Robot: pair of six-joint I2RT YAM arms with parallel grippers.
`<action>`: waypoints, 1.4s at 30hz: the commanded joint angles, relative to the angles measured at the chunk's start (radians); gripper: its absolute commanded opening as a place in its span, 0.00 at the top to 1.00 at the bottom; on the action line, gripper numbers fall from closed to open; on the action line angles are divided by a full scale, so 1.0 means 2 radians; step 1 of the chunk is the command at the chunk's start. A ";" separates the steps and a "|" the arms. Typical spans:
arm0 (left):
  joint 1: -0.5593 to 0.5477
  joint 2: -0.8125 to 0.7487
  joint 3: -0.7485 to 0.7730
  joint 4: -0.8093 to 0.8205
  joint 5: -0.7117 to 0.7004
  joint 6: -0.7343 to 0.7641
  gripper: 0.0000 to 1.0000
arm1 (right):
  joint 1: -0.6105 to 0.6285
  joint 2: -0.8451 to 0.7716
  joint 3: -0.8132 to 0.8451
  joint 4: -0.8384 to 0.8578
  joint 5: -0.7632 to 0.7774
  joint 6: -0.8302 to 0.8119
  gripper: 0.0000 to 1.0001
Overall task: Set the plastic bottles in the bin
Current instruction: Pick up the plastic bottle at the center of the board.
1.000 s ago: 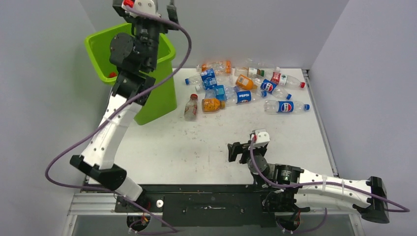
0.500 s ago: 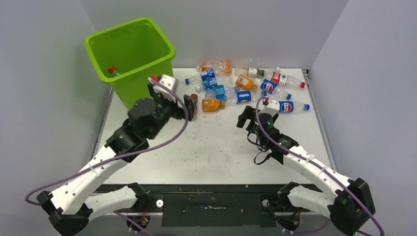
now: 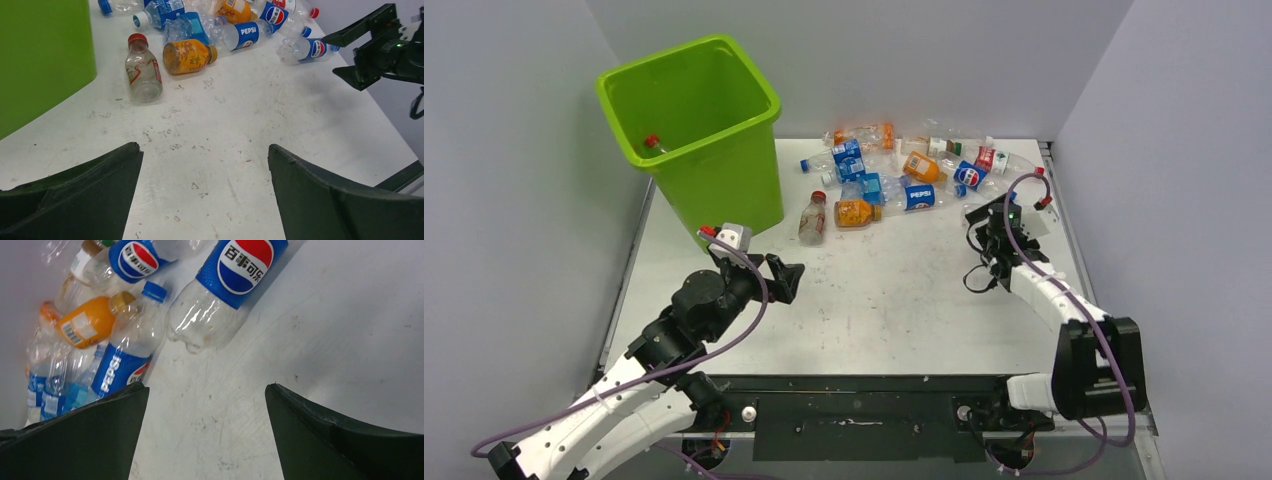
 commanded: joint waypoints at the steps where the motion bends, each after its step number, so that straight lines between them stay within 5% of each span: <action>1: 0.002 -0.001 -0.002 0.025 -0.007 -0.032 0.04 | -0.021 0.066 0.067 -0.002 0.024 0.065 0.10; 13: -0.004 0.015 0.001 0.007 -0.006 -0.060 0.04 | -0.093 0.176 0.116 0.003 0.009 0.115 0.10; 28: -0.008 0.009 -0.003 0.009 -0.028 -0.053 0.04 | -0.098 0.302 0.202 -0.001 -0.008 0.096 0.10; 33: -0.011 0.015 -0.002 0.004 -0.027 -0.053 0.04 | -0.102 0.312 0.178 0.035 -0.036 0.090 0.03; 42: -0.017 0.004 -0.006 0.007 -0.028 -0.052 0.04 | -0.091 0.231 0.112 0.062 -0.051 0.051 0.51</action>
